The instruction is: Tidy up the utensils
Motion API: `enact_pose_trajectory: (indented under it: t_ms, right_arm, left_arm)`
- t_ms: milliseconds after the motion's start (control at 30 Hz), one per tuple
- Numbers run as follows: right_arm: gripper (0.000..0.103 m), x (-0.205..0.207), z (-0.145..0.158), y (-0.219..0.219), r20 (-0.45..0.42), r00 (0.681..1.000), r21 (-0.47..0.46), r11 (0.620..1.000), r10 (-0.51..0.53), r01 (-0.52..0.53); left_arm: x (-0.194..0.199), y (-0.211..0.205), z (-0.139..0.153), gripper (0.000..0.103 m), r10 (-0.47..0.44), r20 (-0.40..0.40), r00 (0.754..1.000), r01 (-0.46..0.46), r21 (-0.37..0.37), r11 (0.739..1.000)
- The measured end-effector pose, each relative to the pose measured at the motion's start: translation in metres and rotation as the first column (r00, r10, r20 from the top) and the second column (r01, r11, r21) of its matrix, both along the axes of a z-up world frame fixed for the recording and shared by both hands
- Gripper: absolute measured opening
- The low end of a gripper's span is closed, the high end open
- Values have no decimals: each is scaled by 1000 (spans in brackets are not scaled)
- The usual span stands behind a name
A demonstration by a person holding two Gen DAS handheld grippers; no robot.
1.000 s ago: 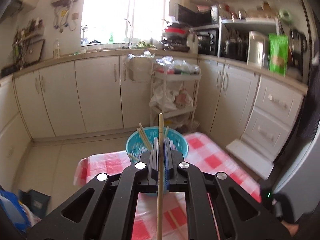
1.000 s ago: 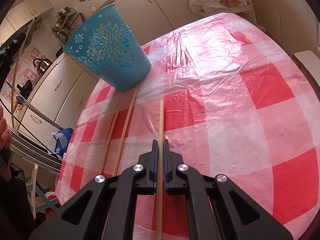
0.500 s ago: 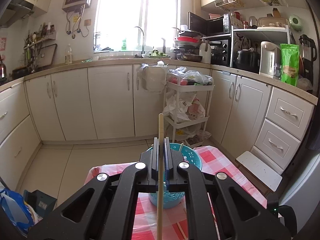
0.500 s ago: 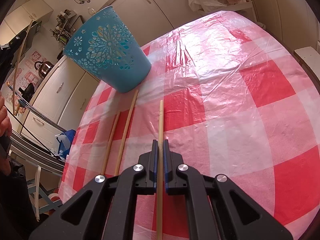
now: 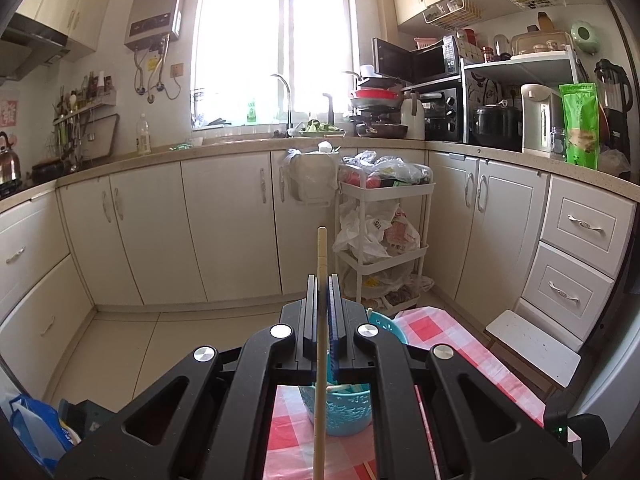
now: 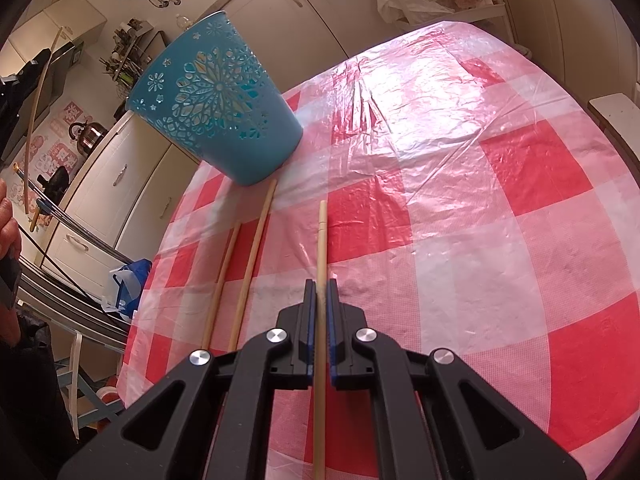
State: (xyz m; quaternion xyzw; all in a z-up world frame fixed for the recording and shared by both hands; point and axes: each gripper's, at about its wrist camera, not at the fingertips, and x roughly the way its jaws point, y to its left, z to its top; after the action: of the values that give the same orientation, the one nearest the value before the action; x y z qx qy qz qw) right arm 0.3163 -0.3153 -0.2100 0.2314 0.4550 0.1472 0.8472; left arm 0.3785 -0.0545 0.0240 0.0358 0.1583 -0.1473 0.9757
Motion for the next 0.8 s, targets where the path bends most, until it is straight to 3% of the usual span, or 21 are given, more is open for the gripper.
enact_pose_trajectory:
  t_ms: [267,400,533,700,800]
  right_arm:
    - [6,0,-1,-2,-2,1000,12,1000,-1,1]
    - [6,0,-2,-2,-2,1000,15,1000,-2,2]
    - [6,0,-2,-2,-2,1000,16,1000,-2,2]
    - [6,0,-2,-4,-3,1000,28,1000,-3,3]
    - [6,0,-3,-5,-5,1000,36,999,-3,3]
  left_arm:
    - [3,-8,4,4,-8,26,1000,9,-9,1000]
    - [9,-7,7,4,-14,48,999,16,-48,999]
    - [18,5,20,4,-34,85,996,47,-158,986]
    - [39,31,38,4,-18,113,993,55,-332,942]
    - [56,40,38,4,-9,103,995,49,-393,918]
